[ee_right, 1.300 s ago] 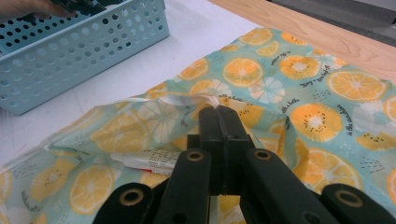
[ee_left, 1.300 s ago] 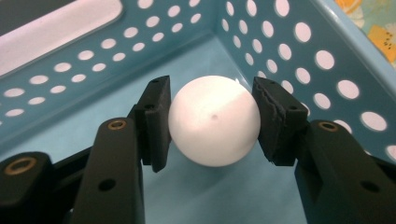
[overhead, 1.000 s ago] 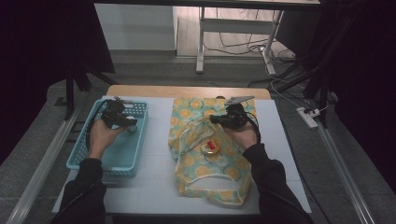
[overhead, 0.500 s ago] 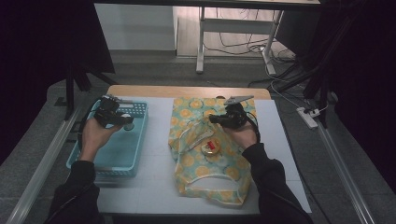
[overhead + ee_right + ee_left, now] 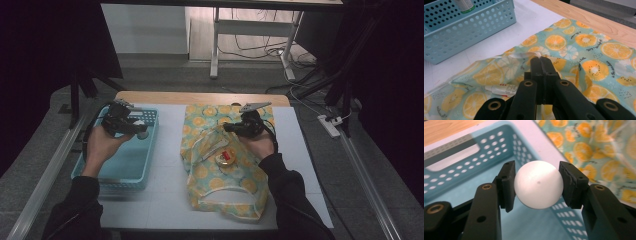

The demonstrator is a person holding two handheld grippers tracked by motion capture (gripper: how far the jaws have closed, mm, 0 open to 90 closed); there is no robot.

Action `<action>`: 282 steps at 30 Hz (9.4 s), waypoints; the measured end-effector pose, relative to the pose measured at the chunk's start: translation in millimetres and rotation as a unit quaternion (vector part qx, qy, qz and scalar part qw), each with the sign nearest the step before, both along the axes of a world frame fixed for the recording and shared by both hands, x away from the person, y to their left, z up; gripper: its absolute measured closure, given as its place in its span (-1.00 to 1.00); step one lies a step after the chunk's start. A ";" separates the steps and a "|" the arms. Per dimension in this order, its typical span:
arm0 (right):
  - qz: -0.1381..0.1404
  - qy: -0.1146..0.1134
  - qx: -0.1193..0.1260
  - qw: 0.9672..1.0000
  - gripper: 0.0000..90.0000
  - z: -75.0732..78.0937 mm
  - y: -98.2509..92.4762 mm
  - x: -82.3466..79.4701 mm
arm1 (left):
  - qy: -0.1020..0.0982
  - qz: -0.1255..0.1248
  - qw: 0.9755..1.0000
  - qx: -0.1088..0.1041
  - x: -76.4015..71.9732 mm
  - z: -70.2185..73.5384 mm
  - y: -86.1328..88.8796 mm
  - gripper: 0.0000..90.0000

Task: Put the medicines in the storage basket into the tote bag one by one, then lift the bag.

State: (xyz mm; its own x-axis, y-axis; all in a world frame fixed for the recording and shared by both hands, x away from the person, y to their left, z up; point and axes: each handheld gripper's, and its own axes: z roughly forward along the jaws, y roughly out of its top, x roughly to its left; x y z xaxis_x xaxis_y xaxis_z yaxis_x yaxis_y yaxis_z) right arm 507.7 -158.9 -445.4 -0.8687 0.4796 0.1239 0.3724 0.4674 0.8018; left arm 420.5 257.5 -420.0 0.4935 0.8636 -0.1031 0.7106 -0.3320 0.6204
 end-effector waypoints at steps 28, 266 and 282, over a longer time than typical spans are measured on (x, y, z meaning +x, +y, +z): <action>-0.002 0.000 0.004 1.000 1.00 0.9 -2.7 -0.1 | -0.018 -0.141 0.990 -0.020 -8.5 15.5 -106.1 0.12; 0.017 -0.051 0.012 0.998 1.00 82.6 -4.4 -23.8 | -0.035 -0.236 0.963 -0.126 -4.5 32.8 -189.8 1.00; 0.028 -0.059 0.022 0.998 1.00 115.1 -2.1 -29.5 | -0.071 -0.218 0.962 -0.149 13.7 85.7 -171.7 1.00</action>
State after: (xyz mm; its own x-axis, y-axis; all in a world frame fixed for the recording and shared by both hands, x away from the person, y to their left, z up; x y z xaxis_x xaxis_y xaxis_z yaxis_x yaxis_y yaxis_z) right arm 478.3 -160.9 -330.3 -0.9035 0.4268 0.0381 0.2480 0.4483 0.8588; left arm 434.2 85.7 -334.2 0.8289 0.5146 -0.2194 0.4463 -0.3716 0.8141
